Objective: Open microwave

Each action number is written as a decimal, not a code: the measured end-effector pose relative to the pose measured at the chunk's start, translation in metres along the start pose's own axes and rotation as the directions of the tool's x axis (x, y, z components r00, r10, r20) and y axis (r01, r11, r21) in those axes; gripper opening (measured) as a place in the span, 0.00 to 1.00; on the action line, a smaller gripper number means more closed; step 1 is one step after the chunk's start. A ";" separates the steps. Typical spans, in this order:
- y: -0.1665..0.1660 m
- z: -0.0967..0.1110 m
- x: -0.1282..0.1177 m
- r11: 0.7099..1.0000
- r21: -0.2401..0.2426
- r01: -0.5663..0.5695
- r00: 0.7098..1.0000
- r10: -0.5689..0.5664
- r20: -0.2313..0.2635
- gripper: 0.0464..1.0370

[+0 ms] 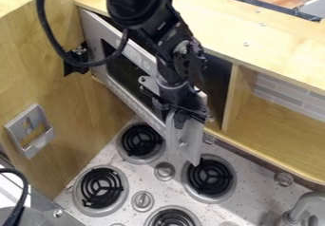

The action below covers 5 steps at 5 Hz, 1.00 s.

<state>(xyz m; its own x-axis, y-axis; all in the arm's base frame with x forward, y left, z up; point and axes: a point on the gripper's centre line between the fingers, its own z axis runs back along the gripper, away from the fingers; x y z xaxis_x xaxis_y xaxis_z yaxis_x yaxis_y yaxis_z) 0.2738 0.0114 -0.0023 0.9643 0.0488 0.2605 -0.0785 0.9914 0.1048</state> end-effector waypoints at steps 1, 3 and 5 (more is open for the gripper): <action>0.006 0.001 -0.005 0.997 0.002 -0.071 0.997 0.071 -0.030 0.69; 0.010 0.006 -0.004 0.997 0.020 -0.076 0.997 0.076 -0.030 0.96; 0.015 0.029 -0.002 0.994 0.056 -0.094 0.995 0.095 -0.013 0.96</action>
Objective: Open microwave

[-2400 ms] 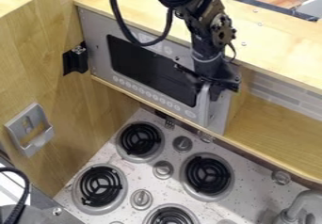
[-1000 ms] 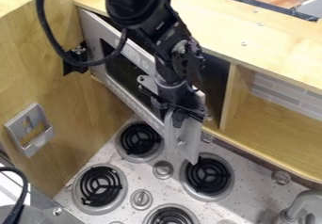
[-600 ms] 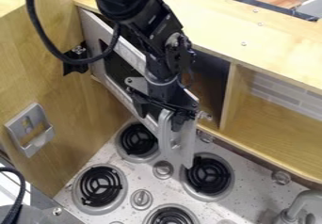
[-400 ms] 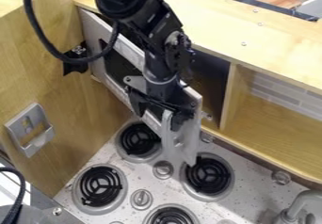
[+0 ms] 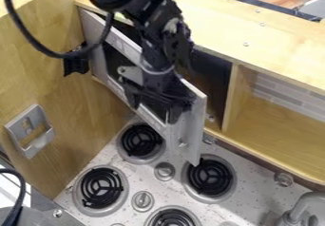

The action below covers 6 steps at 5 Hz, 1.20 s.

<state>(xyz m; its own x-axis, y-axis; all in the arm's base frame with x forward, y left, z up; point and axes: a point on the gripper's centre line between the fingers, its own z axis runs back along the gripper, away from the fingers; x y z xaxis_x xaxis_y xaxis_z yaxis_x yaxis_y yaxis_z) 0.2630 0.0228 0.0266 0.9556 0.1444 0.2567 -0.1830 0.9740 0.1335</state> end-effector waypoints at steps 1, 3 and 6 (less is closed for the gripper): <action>0.003 0.027 0.016 0.999 0.007 -0.037 0.999 0.037 0.037 0.96; -0.020 0.062 0.068 1.000 -0.016 0.009 0.986 -0.006 0.170 0.96; -0.049 0.012 0.081 0.993 -0.058 0.100 0.988 -0.092 0.127 0.96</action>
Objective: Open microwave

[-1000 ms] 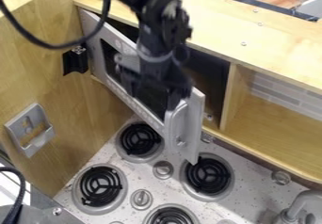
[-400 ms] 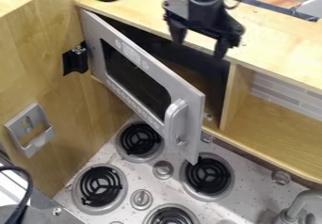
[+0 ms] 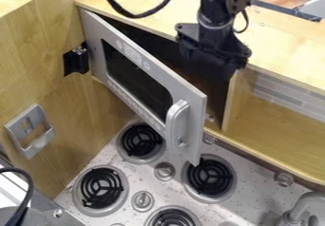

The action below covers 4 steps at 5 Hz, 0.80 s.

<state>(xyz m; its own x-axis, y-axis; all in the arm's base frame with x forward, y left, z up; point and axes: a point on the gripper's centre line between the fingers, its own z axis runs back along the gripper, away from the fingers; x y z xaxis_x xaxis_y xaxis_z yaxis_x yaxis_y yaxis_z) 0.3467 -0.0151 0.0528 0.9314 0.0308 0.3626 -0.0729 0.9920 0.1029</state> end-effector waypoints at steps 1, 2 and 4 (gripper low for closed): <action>0.004 -0.007 -0.008 1.000 -0.003 -0.017 1.000 0.017 -0.022 0.96; 0.013 -0.014 -0.022 0.999 0.008 -0.038 0.998 0.038 -0.055 0.96; 0.044 -0.017 -0.065 0.990 0.069 -0.126 0.982 0.135 -0.132 0.96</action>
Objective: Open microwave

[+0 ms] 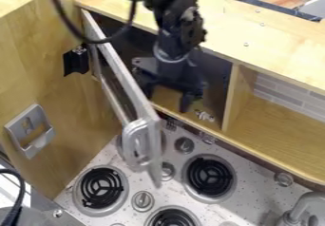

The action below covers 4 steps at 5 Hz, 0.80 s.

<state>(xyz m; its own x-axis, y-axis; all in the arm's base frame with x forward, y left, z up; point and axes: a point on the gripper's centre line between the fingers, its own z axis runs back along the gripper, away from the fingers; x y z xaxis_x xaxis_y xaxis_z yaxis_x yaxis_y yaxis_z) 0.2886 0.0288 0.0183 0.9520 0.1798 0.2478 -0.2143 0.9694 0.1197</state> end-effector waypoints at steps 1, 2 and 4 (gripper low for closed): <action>0.024 0.001 -0.017 0.997 0.030 -0.066 0.998 0.066 -0.018 0.96; 0.044 0.001 -0.027 0.992 0.054 -0.114 0.993 0.116 -0.030 0.96; 0.087 0.001 -0.043 0.965 0.099 -0.242 0.968 0.247 -0.039 0.96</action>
<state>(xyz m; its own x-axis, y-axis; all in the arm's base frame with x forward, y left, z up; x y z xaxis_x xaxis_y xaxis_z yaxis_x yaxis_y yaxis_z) 0.2288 0.1054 0.0190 0.8775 0.4198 0.2321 -0.4587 0.8757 0.1504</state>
